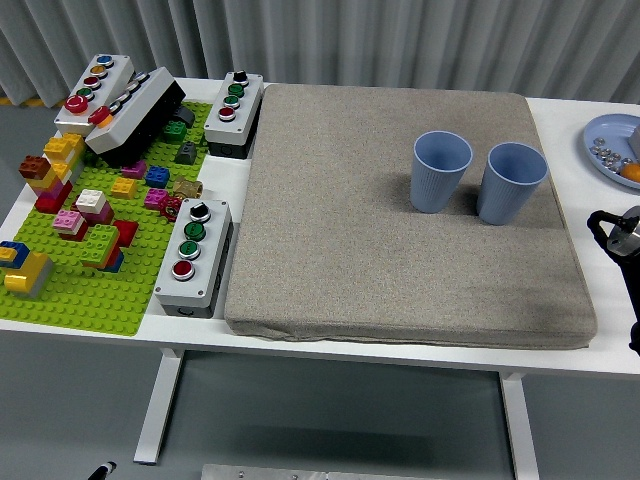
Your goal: Pick cup pour cup place
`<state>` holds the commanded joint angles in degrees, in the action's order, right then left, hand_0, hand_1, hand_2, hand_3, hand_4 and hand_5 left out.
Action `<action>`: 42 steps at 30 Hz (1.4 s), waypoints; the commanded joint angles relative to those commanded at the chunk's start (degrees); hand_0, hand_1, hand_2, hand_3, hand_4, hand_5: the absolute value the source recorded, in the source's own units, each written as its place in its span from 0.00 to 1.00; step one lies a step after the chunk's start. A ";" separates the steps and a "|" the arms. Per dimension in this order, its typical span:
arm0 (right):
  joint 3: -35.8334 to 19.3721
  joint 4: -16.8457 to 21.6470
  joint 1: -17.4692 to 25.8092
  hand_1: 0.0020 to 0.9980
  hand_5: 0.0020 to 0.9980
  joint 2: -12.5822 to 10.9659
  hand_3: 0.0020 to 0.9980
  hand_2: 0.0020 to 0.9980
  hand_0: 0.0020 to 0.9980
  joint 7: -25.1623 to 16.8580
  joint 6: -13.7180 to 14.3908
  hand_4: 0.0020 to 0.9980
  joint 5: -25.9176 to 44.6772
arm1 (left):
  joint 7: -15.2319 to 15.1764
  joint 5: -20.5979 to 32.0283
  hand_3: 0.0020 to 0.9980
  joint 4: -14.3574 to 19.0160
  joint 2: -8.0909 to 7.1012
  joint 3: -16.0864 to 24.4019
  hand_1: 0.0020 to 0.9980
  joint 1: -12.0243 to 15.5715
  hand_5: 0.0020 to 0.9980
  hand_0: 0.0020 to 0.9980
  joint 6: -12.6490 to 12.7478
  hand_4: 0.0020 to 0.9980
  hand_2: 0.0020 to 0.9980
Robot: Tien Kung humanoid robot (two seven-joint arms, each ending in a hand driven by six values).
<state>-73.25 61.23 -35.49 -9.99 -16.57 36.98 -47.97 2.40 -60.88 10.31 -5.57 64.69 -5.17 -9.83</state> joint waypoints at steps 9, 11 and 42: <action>0.53 -0.10 0.16 0.85 1.00 -0.01 0.88 0.88 0.96 0.14 -0.18 0.77 0.00 | -0.11 0.53 0.81 0.00 -0.11 -0.49 0.81 0.09 1.00 0.84 0.01 0.63 0.88; 0.58 -0.23 0.16 0.85 1.00 0.00 0.88 0.88 0.96 0.35 -0.43 0.77 -0.16 | -0.12 0.71 0.81 0.00 -0.11 -0.64 0.81 0.11 1.00 0.84 0.04 0.63 0.88; 0.76 -0.09 0.07 0.85 1.00 -0.20 0.86 0.87 0.96 0.75 -1.22 0.77 -0.71 | -0.29 0.54 0.81 0.00 -0.19 0.07 0.81 0.04 1.00 0.84 0.11 0.63 0.89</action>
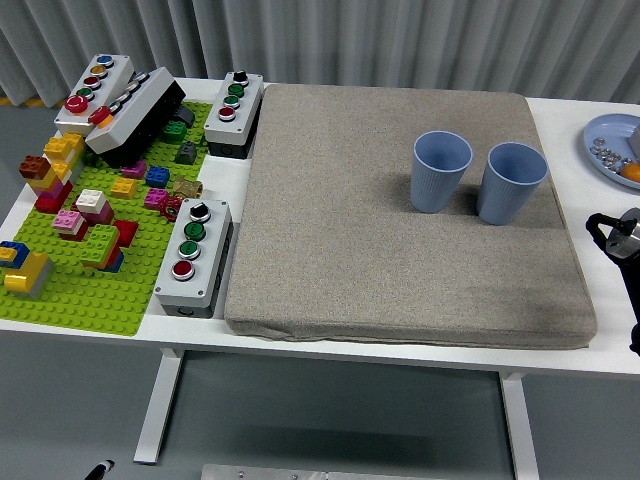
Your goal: Pick cup pour cup place
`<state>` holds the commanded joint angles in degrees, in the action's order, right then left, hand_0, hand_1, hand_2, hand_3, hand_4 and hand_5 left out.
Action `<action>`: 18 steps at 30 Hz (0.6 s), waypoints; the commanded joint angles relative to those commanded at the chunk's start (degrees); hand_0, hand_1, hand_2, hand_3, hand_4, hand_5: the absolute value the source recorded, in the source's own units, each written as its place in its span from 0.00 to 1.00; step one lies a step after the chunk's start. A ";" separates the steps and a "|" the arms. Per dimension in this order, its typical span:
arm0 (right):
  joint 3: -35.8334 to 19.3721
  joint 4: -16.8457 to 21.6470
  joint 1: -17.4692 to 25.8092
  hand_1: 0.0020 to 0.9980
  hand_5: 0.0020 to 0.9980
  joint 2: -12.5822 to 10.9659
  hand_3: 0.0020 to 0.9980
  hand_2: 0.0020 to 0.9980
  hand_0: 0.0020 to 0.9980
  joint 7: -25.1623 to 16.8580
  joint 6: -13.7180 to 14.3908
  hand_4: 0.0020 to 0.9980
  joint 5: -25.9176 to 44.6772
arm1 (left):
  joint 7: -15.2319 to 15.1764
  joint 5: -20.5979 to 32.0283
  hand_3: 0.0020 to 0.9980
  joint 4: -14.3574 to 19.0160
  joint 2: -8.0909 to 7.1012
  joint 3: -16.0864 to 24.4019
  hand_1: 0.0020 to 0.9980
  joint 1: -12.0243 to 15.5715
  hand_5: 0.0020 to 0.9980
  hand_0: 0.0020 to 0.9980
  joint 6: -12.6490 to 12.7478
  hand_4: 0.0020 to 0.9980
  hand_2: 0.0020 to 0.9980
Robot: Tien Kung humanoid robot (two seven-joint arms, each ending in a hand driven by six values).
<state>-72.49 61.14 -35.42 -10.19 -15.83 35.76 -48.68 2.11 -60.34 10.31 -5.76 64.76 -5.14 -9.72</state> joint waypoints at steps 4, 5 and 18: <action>-0.13 0.07 0.04 0.85 1.00 -0.04 0.86 0.87 0.96 0.14 -0.04 0.77 -0.26 | 0.01 -0.18 0.81 0.00 -0.03 0.11 0.81 0.01 1.00 0.84 0.00 0.63 0.89; -0.17 0.05 0.02 0.85 1.00 -0.04 0.86 0.87 0.96 0.18 -0.10 0.77 -0.27 | 0.00 -0.15 0.81 0.00 -0.01 0.16 0.81 0.02 1.00 0.84 0.03 0.63 0.89; -0.39 0.11 -0.04 0.85 1.00 -0.13 0.86 0.87 0.96 0.37 -0.13 0.77 -0.44 | 0.18 -0.46 0.81 0.00 0.02 0.46 0.81 0.08 1.00 0.84 -0.04 0.63 0.89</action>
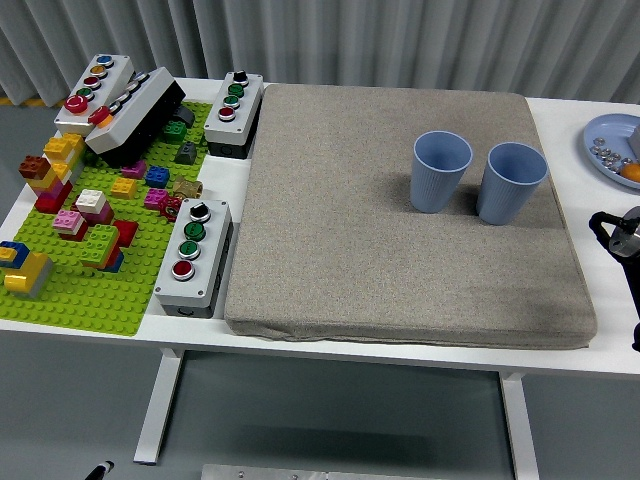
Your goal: Pick cup pour cup place
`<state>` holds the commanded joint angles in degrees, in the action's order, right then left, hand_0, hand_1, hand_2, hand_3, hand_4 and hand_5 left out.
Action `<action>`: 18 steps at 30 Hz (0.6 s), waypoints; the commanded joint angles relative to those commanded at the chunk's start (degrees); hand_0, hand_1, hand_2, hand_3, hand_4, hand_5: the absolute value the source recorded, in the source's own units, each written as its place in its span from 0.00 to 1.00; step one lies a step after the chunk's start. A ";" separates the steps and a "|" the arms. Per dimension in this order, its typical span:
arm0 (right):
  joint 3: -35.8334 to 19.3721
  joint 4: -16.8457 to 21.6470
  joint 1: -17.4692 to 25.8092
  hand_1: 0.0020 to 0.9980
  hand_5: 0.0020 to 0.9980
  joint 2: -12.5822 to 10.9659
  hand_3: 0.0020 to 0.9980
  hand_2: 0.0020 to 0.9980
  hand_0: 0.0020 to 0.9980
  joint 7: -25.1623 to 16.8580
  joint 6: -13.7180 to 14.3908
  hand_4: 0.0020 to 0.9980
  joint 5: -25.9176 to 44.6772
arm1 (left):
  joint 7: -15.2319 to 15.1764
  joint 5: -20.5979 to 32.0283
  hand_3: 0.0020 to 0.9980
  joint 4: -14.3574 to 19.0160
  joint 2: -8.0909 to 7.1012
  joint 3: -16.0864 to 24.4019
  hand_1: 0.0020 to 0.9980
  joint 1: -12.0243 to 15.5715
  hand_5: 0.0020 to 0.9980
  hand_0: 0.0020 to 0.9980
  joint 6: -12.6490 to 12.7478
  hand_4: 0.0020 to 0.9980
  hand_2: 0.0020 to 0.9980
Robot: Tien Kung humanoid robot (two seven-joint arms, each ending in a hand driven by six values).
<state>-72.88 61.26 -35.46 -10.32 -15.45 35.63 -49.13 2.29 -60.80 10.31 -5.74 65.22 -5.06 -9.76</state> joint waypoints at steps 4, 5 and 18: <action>-0.02 0.14 -0.08 0.85 1.00 -0.02 0.85 0.87 0.96 0.04 -0.01 0.77 -0.08 | 0.00 -0.03 0.80 0.00 0.02 0.09 0.81 -0.03 1.00 0.84 0.01 0.63 0.89; -0.01 0.16 -0.09 0.85 1.00 -0.02 0.85 0.87 0.96 0.08 -0.04 0.77 -0.06 | 0.00 -0.06 0.80 0.00 0.02 0.13 0.81 -0.04 1.00 0.84 0.01 0.63 0.89; 0.36 0.16 0.07 0.85 1.00 -0.02 0.85 0.87 0.96 0.20 -0.02 0.77 -0.10 | -0.01 0.25 0.81 0.00 0.01 -0.15 0.81 0.15 1.00 0.84 0.08 0.63 0.89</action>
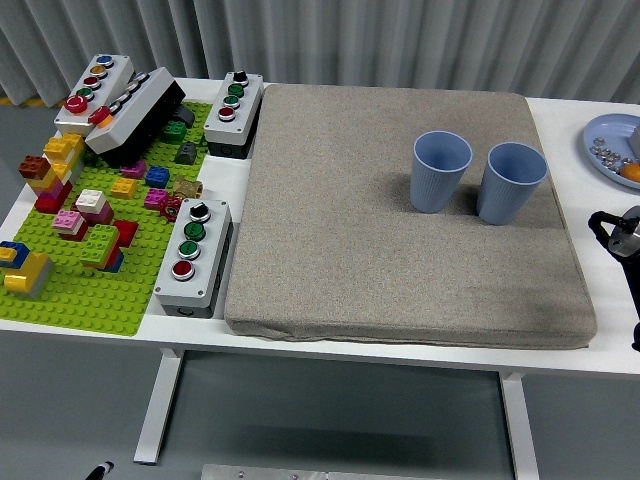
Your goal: Pick cup pour cup place
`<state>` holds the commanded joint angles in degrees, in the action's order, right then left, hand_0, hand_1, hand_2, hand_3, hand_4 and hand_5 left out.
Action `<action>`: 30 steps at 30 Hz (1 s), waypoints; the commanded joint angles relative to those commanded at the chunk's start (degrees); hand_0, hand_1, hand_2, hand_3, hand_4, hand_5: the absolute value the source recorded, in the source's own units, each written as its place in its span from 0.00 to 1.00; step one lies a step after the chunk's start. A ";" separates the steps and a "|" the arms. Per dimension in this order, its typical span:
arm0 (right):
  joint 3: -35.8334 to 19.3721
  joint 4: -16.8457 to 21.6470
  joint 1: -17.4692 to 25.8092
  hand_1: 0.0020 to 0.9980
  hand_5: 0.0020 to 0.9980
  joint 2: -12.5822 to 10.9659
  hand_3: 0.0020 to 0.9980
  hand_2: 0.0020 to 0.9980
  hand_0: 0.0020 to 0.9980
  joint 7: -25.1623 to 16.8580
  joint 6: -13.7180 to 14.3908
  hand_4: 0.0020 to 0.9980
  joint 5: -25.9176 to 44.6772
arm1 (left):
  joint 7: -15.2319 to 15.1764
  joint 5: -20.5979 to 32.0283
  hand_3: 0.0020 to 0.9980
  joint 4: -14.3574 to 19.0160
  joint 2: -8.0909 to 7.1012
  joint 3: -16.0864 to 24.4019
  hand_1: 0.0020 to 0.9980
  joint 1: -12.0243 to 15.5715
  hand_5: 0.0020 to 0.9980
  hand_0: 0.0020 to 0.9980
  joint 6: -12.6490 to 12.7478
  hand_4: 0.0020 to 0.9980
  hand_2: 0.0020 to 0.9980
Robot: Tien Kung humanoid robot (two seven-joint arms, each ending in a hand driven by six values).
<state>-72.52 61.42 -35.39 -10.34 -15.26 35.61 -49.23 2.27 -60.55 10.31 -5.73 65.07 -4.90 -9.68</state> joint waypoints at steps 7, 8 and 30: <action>0.19 0.04 0.05 0.85 1.00 0.08 0.85 0.87 0.96 0.13 -0.04 0.76 -0.15 | -0.06 0.29 0.81 0.00 0.06 -0.09 0.81 0.12 1.00 0.84 0.18 0.63 0.89; 0.17 0.04 0.05 0.85 1.00 0.07 0.85 0.87 0.96 0.18 -0.08 0.76 -0.19 | -0.06 0.29 0.81 0.00 0.06 -0.09 0.81 0.12 1.00 0.84 0.18 0.63 0.89; -0.09 0.32 -0.11 0.85 0.99 -0.02 0.84 0.87 0.96 0.67 -0.26 0.75 -0.53 | -0.04 -0.18 0.81 0.00 0.15 0.56 0.81 0.13 1.00 0.84 0.11 0.63 0.89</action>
<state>-72.62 61.74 -35.50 -10.36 -14.59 35.35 -49.76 2.24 -60.73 10.31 -5.58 65.63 -4.77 -9.57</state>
